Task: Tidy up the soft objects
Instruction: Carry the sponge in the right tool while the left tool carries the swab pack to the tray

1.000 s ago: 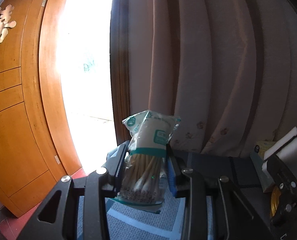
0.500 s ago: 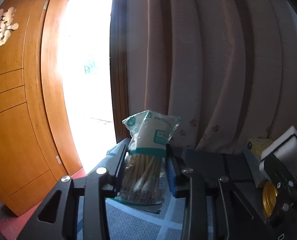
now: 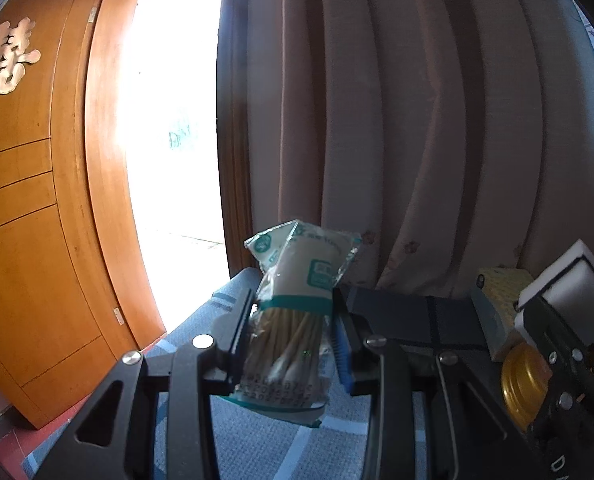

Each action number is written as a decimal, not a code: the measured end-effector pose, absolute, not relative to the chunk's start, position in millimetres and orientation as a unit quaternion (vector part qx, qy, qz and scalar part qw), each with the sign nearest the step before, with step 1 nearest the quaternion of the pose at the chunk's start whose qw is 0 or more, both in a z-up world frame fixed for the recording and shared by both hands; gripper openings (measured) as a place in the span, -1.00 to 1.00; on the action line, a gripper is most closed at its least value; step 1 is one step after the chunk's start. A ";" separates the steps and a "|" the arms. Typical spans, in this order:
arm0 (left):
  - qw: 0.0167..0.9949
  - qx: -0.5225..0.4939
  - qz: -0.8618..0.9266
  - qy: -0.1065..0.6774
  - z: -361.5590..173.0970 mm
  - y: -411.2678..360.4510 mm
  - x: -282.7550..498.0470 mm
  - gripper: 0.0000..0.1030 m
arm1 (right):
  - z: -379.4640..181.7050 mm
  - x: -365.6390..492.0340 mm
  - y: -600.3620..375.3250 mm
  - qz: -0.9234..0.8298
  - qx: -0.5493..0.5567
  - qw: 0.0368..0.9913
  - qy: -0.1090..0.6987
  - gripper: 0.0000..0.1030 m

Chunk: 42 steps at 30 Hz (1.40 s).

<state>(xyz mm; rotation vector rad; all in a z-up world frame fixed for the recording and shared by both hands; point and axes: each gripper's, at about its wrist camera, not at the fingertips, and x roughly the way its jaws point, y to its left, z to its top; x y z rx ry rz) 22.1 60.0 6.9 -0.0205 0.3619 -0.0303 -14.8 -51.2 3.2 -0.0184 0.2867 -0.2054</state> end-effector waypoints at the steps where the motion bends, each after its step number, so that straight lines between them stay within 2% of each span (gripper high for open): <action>1: 0.984 -0.010 -0.015 0.179 6.6 59.2 21.1 -0.32 | 3.2 -16.5 -52.7 -0.103 -0.008 0.985 0.141 0.01; 32: 0.984 0.000 -0.056 0.169 5.8 36.7 -0.1 -0.32 | 18.6 -79.1 -103.0 -0.161 0.018 0.983 0.082 0.01; 42: 0.982 0.005 -0.077 0.170 4.0 20.2 -7.4 -0.32 | 22.7 -98.3 -110.7 -0.186 -0.010 0.981 0.050 0.01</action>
